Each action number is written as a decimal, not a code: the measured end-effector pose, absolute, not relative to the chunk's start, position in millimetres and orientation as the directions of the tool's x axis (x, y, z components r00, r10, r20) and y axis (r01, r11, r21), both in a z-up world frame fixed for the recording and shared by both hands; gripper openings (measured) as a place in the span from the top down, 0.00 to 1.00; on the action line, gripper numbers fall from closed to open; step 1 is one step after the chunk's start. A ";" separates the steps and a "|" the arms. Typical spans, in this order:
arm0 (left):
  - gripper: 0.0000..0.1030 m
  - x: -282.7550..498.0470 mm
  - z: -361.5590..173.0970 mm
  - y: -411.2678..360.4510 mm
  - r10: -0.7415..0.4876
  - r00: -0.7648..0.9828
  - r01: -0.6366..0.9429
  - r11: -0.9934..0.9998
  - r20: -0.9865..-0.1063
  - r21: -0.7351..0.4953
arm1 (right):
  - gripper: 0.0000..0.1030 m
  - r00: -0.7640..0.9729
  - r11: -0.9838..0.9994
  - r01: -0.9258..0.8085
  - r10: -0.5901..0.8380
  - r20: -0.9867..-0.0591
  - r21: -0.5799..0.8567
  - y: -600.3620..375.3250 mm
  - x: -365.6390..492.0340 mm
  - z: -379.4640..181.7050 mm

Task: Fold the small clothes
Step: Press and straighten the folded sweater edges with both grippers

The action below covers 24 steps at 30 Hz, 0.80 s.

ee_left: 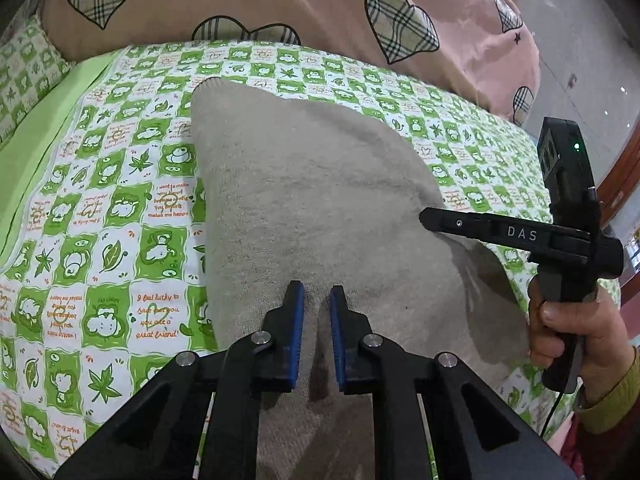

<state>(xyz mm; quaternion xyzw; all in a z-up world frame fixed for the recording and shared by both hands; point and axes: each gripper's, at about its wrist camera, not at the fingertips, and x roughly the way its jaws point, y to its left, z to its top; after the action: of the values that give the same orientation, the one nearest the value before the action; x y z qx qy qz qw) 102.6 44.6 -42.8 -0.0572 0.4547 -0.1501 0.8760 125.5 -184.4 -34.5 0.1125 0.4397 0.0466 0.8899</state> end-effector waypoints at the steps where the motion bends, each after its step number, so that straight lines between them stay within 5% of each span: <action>1: 0.87 101.5 -40.5 46.6 -0.327 0.540 0.210 0.945 -0.776 -0.252 | 0.74 0.613 0.971 0.017 0.180 -0.769 0.240 -183.7 123.5 -32.1; 10: 0.87 49.4 -20.6 63.3 -0.396 0.526 0.226 0.918 -0.753 -0.325 | 0.71 0.644 0.966 -0.067 0.232 -0.729 0.248 -167.2 55.4 -7.8; 24: 0.88 28.7 -63.9 58.9 -0.367 0.443 0.179 0.930 -0.818 -0.321 | 0.71 0.574 0.987 -0.072 0.159 -0.803 0.144 -163.6 16.6 -49.9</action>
<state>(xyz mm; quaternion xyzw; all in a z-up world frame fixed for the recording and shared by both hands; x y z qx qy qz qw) 28.7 58.9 -63.9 -0.0937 0.5025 -0.1619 0.8441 16.6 -163.6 -49.9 0.0474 0.4567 0.0652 0.8860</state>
